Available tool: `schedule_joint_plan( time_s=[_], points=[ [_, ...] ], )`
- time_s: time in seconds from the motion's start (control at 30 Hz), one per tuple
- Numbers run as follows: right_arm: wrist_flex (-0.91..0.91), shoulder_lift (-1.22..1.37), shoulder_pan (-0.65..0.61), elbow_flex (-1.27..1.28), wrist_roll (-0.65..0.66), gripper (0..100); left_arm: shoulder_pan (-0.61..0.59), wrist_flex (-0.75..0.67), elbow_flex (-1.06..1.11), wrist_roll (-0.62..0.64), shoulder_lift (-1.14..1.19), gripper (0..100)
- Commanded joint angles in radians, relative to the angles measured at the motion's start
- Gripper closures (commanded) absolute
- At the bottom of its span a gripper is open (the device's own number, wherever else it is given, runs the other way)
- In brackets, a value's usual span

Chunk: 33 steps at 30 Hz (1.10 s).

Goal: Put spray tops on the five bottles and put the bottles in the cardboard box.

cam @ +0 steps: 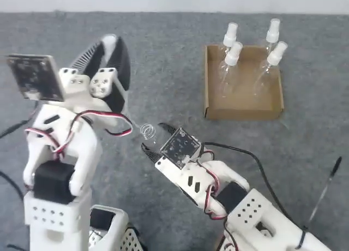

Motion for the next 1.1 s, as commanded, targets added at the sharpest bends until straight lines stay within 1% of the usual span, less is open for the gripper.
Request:
schedule_joint_plan(
  time_s=[0.0, 0.33, 0.5, 0.57, 0.67, 0.77, 0.87, 0.97, 1.07],
  points=[
    [-0.018, -0.042, -0.004, -0.005, -0.012, 99.3, 0.011, -0.032, 0.015, 0.009, 0.009, 99],
    [-0.018, -0.041, -0.002, -0.003, -0.012, 99.3, 0.107, -0.034, 0.120, 0.011, 0.002, 99],
    [-0.018, -0.048, 0.001, 0.014, -0.012, 99.3, 0.114, -0.021, 0.191, 0.005, -0.002, 99],
    [-0.019, -0.050, 0.001, 0.012, -0.012, 99.3, 0.107, 0.005, 0.220, 0.002, -0.002, 99],
    [-0.019, -0.050, 0.001, 0.011, -0.012, 99.3, 0.135, 0.003, 0.255, 0.003, -0.002, 99],
    [-0.019, -0.050, 0.001, 0.014, -0.012, 99.3, 0.170, 0.035, 0.260, 0.003, -0.002, 99],
    [-0.019, -0.050, 0.002, 0.011, -0.012, 99.3, 0.167, 0.098, 0.257, 0.002, -0.003, 99],
    [-0.019, -0.050, 0.012, 0.002, -0.069, 99.3, 0.167, 0.140, 0.255, -0.040, -0.003, 99],
    [-0.021, -0.050, 0.062, -0.009, -0.133, 99.3, 0.169, 0.160, 0.263, -0.097, -0.003, 99]
  ],
)
